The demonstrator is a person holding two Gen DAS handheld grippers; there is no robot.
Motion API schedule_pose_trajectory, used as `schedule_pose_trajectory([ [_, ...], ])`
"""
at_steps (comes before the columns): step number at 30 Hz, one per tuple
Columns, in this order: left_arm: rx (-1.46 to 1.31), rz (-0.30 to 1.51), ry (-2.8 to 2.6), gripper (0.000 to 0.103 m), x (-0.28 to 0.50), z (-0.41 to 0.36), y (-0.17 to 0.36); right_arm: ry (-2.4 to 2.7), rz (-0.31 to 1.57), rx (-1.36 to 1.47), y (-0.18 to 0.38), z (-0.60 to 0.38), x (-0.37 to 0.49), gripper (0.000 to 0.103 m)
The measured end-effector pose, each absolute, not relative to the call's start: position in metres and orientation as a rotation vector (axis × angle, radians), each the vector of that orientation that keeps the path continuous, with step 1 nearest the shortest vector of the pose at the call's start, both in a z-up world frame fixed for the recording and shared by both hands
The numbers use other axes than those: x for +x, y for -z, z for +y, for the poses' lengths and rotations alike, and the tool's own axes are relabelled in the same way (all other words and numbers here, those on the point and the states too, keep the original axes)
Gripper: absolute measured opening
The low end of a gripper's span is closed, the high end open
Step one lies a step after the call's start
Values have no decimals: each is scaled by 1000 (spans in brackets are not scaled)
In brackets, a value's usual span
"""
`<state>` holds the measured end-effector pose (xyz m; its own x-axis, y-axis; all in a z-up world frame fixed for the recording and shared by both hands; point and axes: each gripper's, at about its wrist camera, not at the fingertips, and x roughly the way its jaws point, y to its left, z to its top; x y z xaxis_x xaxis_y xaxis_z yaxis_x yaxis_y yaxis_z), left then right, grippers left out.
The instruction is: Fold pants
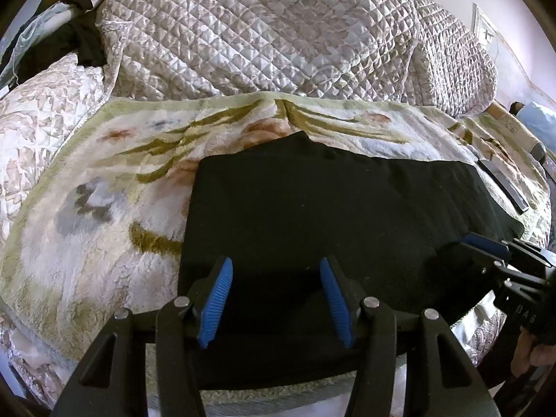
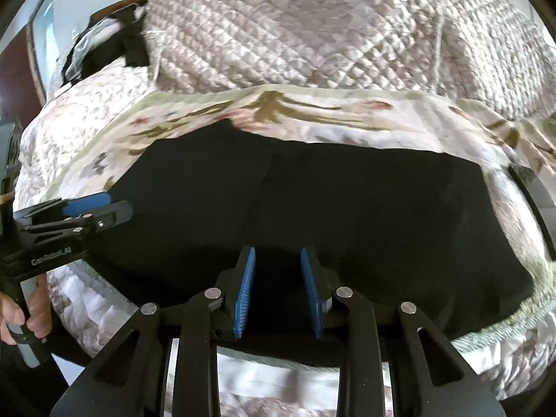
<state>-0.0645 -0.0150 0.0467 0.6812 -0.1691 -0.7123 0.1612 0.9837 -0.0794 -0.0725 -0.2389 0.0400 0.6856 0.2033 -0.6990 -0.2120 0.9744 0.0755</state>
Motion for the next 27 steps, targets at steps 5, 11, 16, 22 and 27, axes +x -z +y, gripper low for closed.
schedule_pose_trajectory([
  [5, -24, 804, 238, 56, -66, -22, -48, -192, 786, 94, -45, -265, -74, 37],
  [11, -16, 804, 324, 56, -70, -33, -49, -77, 755, 192, -59, -297, -82, 51],
  [16, -47, 793, 301, 56, -66, -27, -52, -39, 805, 378, -55, -325, -92, 55],
  [22, -68, 802, 280, 56, -63, -19, -49, 0, 838, 495, -45, -341, -97, 58],
  [27, -71, 800, 277, 56, -62, -18, -49, 21, 846, 550, -40, -348, -98, 59],
])
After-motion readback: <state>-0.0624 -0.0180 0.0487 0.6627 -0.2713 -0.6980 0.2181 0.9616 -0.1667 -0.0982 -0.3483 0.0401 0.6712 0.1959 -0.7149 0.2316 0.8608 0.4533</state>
